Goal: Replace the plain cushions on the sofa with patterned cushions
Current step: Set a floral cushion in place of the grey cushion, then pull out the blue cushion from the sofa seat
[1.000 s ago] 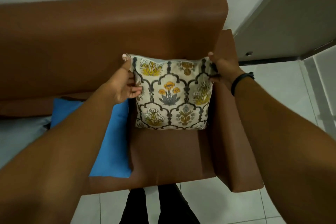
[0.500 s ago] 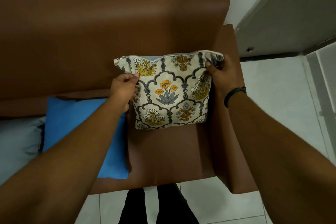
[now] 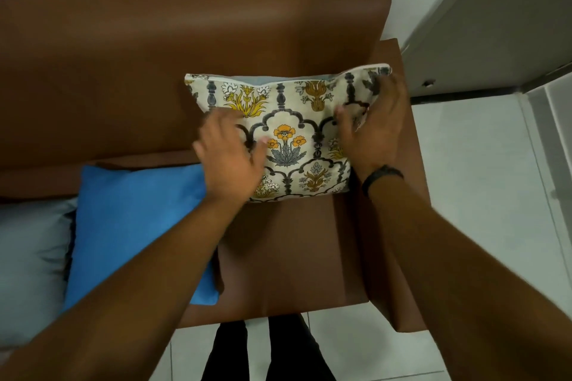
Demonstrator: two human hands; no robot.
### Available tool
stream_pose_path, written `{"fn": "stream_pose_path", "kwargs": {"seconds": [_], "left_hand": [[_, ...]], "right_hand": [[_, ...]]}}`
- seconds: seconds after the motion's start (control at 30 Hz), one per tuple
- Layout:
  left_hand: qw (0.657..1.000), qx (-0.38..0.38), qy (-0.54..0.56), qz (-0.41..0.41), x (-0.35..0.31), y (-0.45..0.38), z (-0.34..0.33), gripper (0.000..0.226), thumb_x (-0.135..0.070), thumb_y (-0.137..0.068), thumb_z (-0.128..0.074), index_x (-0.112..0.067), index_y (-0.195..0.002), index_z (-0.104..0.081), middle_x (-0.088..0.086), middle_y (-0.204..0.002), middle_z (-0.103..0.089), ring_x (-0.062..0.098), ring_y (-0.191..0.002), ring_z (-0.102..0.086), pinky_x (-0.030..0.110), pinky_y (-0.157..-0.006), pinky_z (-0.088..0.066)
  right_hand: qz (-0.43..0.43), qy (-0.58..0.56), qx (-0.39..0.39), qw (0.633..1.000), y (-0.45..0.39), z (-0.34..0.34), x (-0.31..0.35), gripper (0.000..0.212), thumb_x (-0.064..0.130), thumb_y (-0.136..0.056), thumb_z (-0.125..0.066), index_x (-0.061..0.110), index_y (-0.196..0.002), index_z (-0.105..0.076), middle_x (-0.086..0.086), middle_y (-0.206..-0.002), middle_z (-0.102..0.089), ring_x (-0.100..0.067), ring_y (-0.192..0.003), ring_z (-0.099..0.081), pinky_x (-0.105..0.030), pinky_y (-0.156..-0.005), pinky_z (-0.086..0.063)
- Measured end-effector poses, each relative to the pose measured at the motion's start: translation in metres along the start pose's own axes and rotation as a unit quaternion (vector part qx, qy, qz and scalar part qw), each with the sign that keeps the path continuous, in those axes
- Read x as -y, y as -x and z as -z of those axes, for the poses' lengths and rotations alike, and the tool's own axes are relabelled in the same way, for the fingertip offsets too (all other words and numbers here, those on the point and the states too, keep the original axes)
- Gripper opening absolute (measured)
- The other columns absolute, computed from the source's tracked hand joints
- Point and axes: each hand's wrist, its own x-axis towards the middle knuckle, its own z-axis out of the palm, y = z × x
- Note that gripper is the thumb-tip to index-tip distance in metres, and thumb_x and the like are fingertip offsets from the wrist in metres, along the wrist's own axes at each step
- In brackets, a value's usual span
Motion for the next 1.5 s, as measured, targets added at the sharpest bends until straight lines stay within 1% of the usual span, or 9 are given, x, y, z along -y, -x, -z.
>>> {"fn": "stream_pose_path", "kwargs": {"seconds": [0.17,0.37,0.53,0.7,0.9,0.97,1.1,1.37,1.5], "left_hand": [[0.92,0.188,-0.21,-0.271,0.009,0.026,-0.042,0.09,-0.041,-0.09,-0.07,-0.028,-0.16,-0.016,0.012,-0.172,-0.011,0.039,-0.157,-0.016,0.067,-0.114,-0.026],[0.953,0.156,-0.251,0.063,0.075,0.0,-0.012,0.112,-0.045,-0.081,-0.074,-0.023,-0.165,-0.003,0.025,-0.173,-0.005,0.054,-0.154,-0.013,0.072,-0.11,-0.03],[0.904,0.26,-0.157,-0.301,0.038,0.018,-0.008,0.085,-0.021,-0.092,-0.056,-0.03,-0.166,-0.016,0.009,-0.176,-0.011,0.043,-0.159,-0.009,0.065,-0.119,-0.019],[0.951,0.29,-0.09,0.057,0.125,0.036,0.025,0.082,-0.05,-0.091,-0.062,-0.028,-0.162,-0.027,0.01,-0.171,-0.015,0.041,-0.153,-0.022,0.057,-0.114,-0.03],[0.918,0.244,-0.037,0.309,0.334,0.131,0.111,0.083,-0.06,-0.09,-0.061,-0.019,-0.158,-0.038,0.021,-0.157,-0.041,0.044,-0.14,-0.045,0.052,-0.11,-0.042],[0.887,0.273,0.043,0.369,0.39,0.161,0.121,0.086,-0.053,-0.094,-0.065,-0.025,-0.164,-0.025,0.018,-0.161,-0.042,0.042,-0.143,-0.046,0.049,-0.114,-0.041],[0.847,0.324,0.174,0.384,0.443,0.191,0.122,0.083,-0.052,-0.097,-0.062,-0.036,-0.165,-0.016,0.006,-0.161,-0.046,0.035,-0.143,-0.049,0.04,-0.111,-0.041],[0.852,0.355,0.192,0.335,0.436,0.182,0.197,0.084,-0.075,-0.088,-0.055,-0.041,-0.16,-0.031,-0.002,-0.16,-0.047,0.027,-0.14,-0.052,0.041,-0.113,-0.042],[0.843,0.344,0.234,0.341,0.422,0.125,0.242,0.049,-0.052,-0.103,-0.049,-0.035,-0.149,-0.053,-0.002,-0.154,-0.053,0.022,-0.138,-0.052,0.035,-0.114,-0.037]], "right_hand": [[0.265,0.224,0.175,0.922,0.068,-0.047,-0.032,0.099,0.053,-0.083,-0.076,0.029,-0.163,-0.024,-0.011,-0.174,-0.019,-0.037,-0.16,-0.014,-0.062,-0.121,-0.017],[0.001,0.192,0.089,0.977,0.058,-0.026,-0.069,0.12,0.084,-0.069,-0.07,0.038,-0.165,-0.017,-0.017,-0.175,-0.006,-0.044,-0.16,-0.003,-0.071,-0.117,-0.019],[0.187,0.247,0.196,0.93,0.085,-0.047,-0.031,0.101,0.061,-0.082,-0.074,0.037,-0.164,-0.021,-0.012,-0.175,-0.007,-0.041,-0.16,-0.006,-0.071,-0.114,-0.023],[-0.319,0.129,0.049,0.938,0.12,-0.086,0.012,0.107,0.059,-0.077,-0.071,0.014,-0.161,-0.022,-0.018,-0.17,-0.019,-0.045,-0.151,-0.028,-0.067,-0.114,-0.032],[-0.236,-0.019,0.371,0.898,0.271,-0.167,0.106,0.037,0.029,-0.097,-0.073,0.01,-0.126,-0.061,-0.017,-0.12,-0.069,-0.042,-0.115,-0.063,-0.041,-0.099,-0.051],[-0.25,-0.074,0.419,0.87,0.32,-0.196,0.126,0.048,0.033,-0.088,-0.083,0.019,-0.126,-0.057,0.003,-0.121,-0.062,-0.026,-0.119,-0.058,-0.021,-0.094,-0.049],[-0.321,-0.112,0.365,0.867,0.367,-0.229,0.145,0.093,0.037,-0.077,-0.091,0.019,-0.151,-0.037,-0.001,-0.15,-0.045,-0.02,-0.137,-0.047,-0.041,-0.113,-0.044],[-0.304,0.0,0.39,0.869,0.33,-0.158,0.203,0.065,0.059,-0.082,-0.078,0.034,-0.136,-0.053,0.001,-0.126,-0.067,-0.023,-0.107,-0.067,-0.033,-0.084,-0.056],[-0.33,0.004,0.378,0.865,0.278,-0.12,0.245,0.039,0.06,-0.091,-0.067,0.028,-0.114,-0.069,-0.003,-0.109,-0.078,-0.025,-0.098,-0.074,-0.039,-0.093,-0.059]]}}
